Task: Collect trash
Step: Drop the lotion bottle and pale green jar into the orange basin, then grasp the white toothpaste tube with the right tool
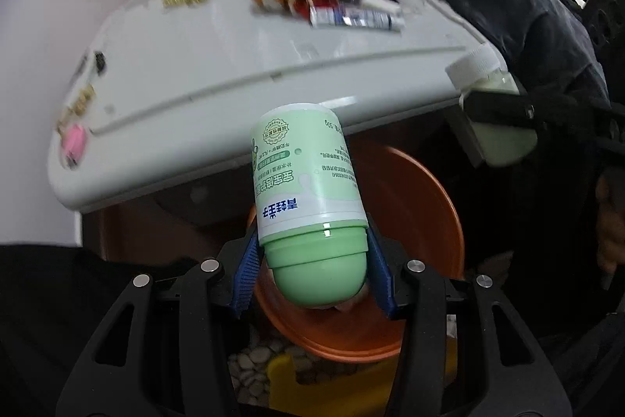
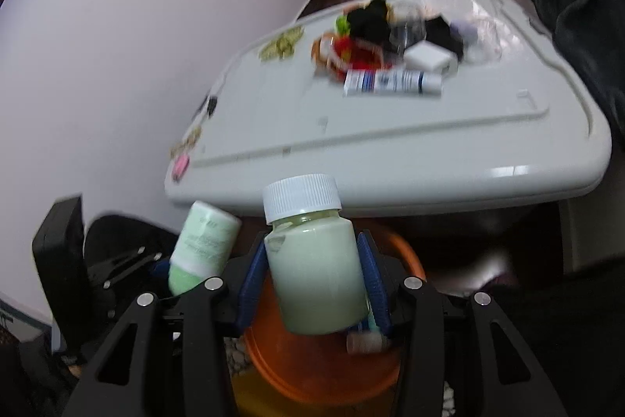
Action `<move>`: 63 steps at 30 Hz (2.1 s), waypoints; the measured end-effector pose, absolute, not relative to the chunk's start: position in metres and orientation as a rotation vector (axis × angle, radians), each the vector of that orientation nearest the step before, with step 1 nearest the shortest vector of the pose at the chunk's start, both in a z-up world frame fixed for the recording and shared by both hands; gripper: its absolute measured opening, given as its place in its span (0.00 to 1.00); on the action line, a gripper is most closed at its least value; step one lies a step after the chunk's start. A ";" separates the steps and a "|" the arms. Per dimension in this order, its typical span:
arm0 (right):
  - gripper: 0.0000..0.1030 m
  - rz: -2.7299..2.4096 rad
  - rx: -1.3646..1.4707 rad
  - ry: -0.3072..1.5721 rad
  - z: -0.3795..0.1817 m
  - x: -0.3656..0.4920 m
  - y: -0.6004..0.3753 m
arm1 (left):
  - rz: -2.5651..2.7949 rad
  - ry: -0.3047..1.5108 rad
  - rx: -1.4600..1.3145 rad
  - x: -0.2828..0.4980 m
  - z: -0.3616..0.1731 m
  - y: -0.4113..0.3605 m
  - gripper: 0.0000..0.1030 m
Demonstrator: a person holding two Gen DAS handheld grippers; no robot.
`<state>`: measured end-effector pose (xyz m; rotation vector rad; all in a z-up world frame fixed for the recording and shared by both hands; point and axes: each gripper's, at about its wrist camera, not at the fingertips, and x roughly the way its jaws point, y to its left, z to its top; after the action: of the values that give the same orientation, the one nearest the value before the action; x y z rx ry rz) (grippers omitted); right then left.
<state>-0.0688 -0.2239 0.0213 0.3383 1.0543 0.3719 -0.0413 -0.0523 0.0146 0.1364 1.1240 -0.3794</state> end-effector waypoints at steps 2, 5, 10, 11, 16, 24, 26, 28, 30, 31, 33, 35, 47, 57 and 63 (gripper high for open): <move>0.45 0.377 0.315 1.079 0.015 -0.075 -0.218 | -0.391 1.145 0.132 -0.040 0.011 -0.053 0.46; 0.56 0.361 0.268 1.139 0.001 -0.073 -0.212 | -0.369 1.208 0.147 -0.036 -0.003 -0.056 0.69; 0.61 0.334 0.228 1.080 0.022 -0.054 -0.225 | -0.352 1.220 0.092 -0.039 -0.002 -0.043 0.76; 0.61 0.332 0.191 1.064 0.028 -0.045 -0.228 | -0.357 1.222 0.079 -0.037 -0.003 -0.041 0.76; 0.49 0.348 -0.047 1.064 0.040 0.025 -0.229 | -0.370 1.228 0.053 -0.034 -0.007 -0.038 0.76; 0.42 0.346 -0.148 1.195 0.000 0.119 -0.245 | -0.391 1.227 0.026 -0.029 -0.013 -0.037 0.76; 0.41 0.343 -0.136 1.212 -0.006 0.122 -0.245 | -0.395 1.229 0.024 -0.026 -0.014 -0.038 0.76; 0.35 0.410 -0.116 1.213 -0.001 0.119 -0.237 | -0.400 1.231 0.021 -0.025 -0.015 -0.040 0.76; 0.26 0.453 -0.116 1.215 0.003 0.117 -0.227 | -0.408 1.237 0.013 -0.024 -0.017 -0.040 0.76; 0.26 0.454 -0.131 1.210 0.002 0.117 -0.224 | -0.411 1.237 0.011 -0.024 -0.017 -0.039 0.76; 0.27 0.443 -0.166 1.211 0.000 0.118 -0.220 | -0.412 1.236 0.010 -0.023 -0.018 -0.041 0.76; 0.26 0.438 -0.200 1.222 -0.009 0.124 -0.217 | -0.414 1.236 0.011 -0.023 -0.018 -0.042 0.76; 0.41 0.496 -0.388 1.202 0.003 0.140 -0.212 | -0.415 1.244 -0.019 -0.022 -0.019 -0.035 0.76; 0.24 0.544 -0.462 1.312 -0.019 0.141 -0.210 | -0.403 1.225 -0.020 -0.022 -0.015 -0.034 0.76; 0.21 0.496 -0.446 1.312 -0.017 0.117 -0.192 | -0.405 1.224 -0.031 -0.020 -0.013 -0.034 0.76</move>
<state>0.1171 -0.1920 -0.0174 -0.4459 1.3123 0.4961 -0.0197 -0.0343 -0.0126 -0.0306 1.2236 -0.4054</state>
